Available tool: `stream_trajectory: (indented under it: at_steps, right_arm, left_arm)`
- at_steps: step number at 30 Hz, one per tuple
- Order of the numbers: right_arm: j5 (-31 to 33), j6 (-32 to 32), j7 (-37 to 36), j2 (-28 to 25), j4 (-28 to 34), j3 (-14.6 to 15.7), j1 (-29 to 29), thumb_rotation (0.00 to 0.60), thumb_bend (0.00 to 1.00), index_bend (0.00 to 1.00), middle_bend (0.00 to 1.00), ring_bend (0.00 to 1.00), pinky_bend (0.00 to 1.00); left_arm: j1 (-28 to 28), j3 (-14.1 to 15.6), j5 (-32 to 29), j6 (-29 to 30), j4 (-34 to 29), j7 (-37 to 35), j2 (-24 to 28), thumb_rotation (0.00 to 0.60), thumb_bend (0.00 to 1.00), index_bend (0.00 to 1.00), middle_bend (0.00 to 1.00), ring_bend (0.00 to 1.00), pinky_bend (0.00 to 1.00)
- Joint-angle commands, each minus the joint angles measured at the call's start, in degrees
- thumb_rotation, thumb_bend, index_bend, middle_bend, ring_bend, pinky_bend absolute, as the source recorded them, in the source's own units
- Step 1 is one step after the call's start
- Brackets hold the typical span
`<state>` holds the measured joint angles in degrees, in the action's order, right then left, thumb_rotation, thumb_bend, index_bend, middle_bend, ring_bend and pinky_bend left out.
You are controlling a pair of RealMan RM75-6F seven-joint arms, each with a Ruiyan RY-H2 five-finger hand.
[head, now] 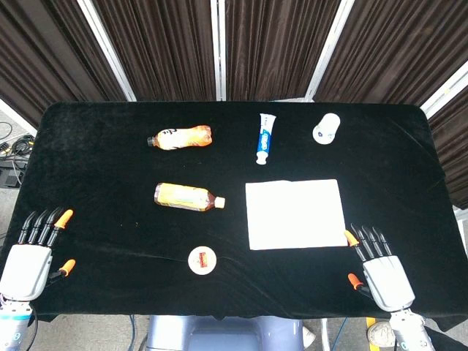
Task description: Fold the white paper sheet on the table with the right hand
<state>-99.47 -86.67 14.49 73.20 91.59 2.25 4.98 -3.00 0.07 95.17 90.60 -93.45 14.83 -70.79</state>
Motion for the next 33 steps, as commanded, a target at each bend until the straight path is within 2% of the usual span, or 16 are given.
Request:
stream_trajectory:
  at_steps: [1,21,26,33]
  right_arm:
    - [0.1,0.2,0.0,0.0,0.0,0.0,0.0,0.600,0.14,0.00,0.00,0.00,0.00]
    - [0.6,2.6,0.9,1.6,1.9,-0.4,1.4,0.600,0.14,0.00,0.00,0.00,0.00]
    - [1.7,7.5,3.8,4.8,4.7,-0.9,3.8,0.600,0.14,0.00,0.00,0.00,0.00]
    - [7.3,14.2,9.3,13.0,6.3,-4.1,7.5,0.600,0.15,0.00,0.00,0.00,0.00]
  left_arm:
    - [0.0,0.0,0.0,0.0,0.0,0.1,0.0,0.600,0.18,0.00,0.00,0.00,0.00]
    - [0.1,-0.4,-0.6,0.4,-0.3,-0.9,0.6,0.600,0.18,0.00,0.00,0.00,0.00]
    - [0.0,-0.4,-0.5,0.3,-0.5,-0.4,0.5,0.600,0.18,0.00,0.00,0.00,0.00]
    - [-0.1,-0.5,-1.4,-0.4,-0.4,0.3,0.3,0.600,0.18,0.00,0.00,0.00,0.00]
